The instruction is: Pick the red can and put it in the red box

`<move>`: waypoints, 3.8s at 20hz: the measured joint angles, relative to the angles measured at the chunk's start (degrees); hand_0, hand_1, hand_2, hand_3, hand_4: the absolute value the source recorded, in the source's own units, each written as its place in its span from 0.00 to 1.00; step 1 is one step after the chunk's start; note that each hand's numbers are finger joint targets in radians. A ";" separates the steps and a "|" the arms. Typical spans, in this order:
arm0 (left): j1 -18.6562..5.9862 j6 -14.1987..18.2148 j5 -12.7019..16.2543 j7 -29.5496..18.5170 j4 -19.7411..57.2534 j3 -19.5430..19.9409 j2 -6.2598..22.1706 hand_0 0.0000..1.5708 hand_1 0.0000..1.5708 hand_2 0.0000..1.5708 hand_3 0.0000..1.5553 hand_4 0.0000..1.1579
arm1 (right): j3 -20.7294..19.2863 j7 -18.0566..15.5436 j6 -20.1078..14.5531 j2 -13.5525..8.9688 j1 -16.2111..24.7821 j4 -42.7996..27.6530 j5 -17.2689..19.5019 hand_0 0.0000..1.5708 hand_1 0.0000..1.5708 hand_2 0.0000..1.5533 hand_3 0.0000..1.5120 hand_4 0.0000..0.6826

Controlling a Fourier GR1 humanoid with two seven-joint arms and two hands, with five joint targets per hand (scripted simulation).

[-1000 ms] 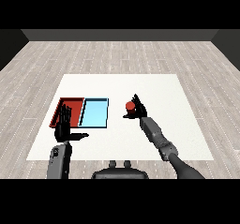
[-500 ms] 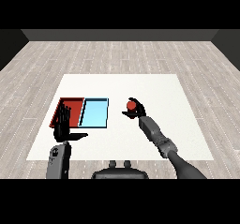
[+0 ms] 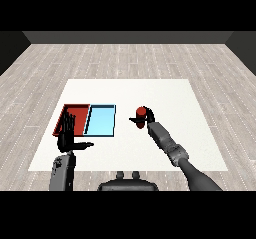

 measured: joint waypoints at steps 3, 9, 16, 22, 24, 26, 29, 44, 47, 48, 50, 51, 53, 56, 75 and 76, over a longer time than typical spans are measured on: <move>-1.07 0.92 -0.47 0.72 0.14 -0.15 -0.22 0.00 0.00 0.00 0.00 0.00 | 0.16 0.48 -0.67 -0.19 0.04 -0.11 0.58 0.94 0.94 0.93 0.92 0.77; -2.39 0.68 -0.32 1.13 0.72 -0.37 -0.03 0.00 0.00 0.00 0.00 0.00 | 0.87 -1.40 -1.19 0.11 0.77 -2.40 0.69 0.94 0.94 0.93 0.92 0.84; 0.12 0.21 -1.32 1.58 -1.82 -2.32 -0.52 0.00 0.00 0.00 0.00 0.00 | 1.97 -0.60 -0.41 -0.91 2.78 -10.44 1.87 0.96 0.96 0.93 0.91 0.82; 1.08 1.30 -4.15 4.39 -4.91 -6.42 -2.03 0.00 0.00 0.00 0.00 0.00 | 4.22 4.56 2.29 -5.71 7.26 -23.95 3.03 0.97 0.97 0.93 0.91 0.81; 1.39 0.84 -4.09 6.44 -5.84 -7.92 -2.41 0.00 0.00 0.00 0.00 0.00 | 4.93 5.61 2.71 -7.49 9.58 -28.98 3.42 0.97 0.97 0.94 0.92 0.85; 1.50 0.24 -4.06 7.95 -6.30 -9.14 -2.53 0.00 0.00 0.00 0.00 0.00 | 5.54 7.35 2.81 -9.13 12.29 -35.18 3.52 0.97 0.97 0.94 0.92 0.83; 1.38 0.11 -4.33 10.80 -7.80 -11.81 -3.21 0.00 0.00 0.00 0.00 0.00 | 7.53 11.73 0.57 -9.40 16.47 -45.47 4.49 0.97 0.97 0.94 0.92 0.83; -5.69 9.92 -7.93 23.11 -8.80 -24.18 -4.11 0.00 0.00 0.00 0.00 0.00 | 14.27 28.86 -7.70 -9.54 32.44 -83.17 13.94 0.96 0.96 0.94 0.92 0.85; -10.19 12.20 -8.22 25.44 -6.00 -25.70 -4.13 0.00 0.00 0.00 0.00 0.00 | 14.05 28.19 -7.60 -8.48 33.61 -84.79 15.29 0.96 0.96 0.95 0.92 0.86; -10.61 13.24 -8.82 25.77 -5.43 -26.94 -4.13 0.00 0.00 0.00 0.00 0.00 | 14.05 28.71 -7.49 -8.26 33.43 -85.57 15.83 0.96 0.96 0.95 0.92 0.84; -13.30 16.00 -8.50 26.51 -3.28 -29.19 -4.14 0.00 0.00 0.00 0.00 0.00 | 14.51 30.21 -7.22 -7.85 33.42 -87.35 16.97 0.96 0.96 0.94 0.92 0.84; -14.65 16.98 -7.84 26.55 -1.71 -29.76 -4.14 0.00 0.00 0.00 0.00 0.00 | 14.58 30.98 -7.04 -7.92 33.17 -88.19 17.73 0.96 0.96 0.94 0.92 0.82; -16.02 18.17 -6.83 26.07 0.63 -31.05 -4.14 0.00 0.00 0.00 0.00 0.00 | 14.93 31.48 -6.85 -7.35 32.90 -88.78 19.19 0.95 0.95 0.93 0.91 0.82; -16.11 20.04 -6.24 27.03 0.89 -33.44 -4.15 0.00 0.00 0.00 0.00 0.00 | 14.61 31.58 -5.88 -6.17 33.45 -90.00 20.40 0.95 0.95 0.93 0.92 0.79; -19.98 21.68 0.44 24.08 10.47 -33.72 -4.15 0.00 0.00 0.00 0.00 0.00 | 16.61 34.19 -4.04 -0.10 31.89 -91.42 25.49 0.94 0.94 0.93 0.91 0.81; -19.95 22.32 0.65 24.36 10.23 -34.09 -4.15 0.00 0.00 0.00 0.00 0.00 | 16.35 33.72 -3.59 -0.03 32.39 -91.65 25.41 0.94 0.94 0.93 0.91 0.80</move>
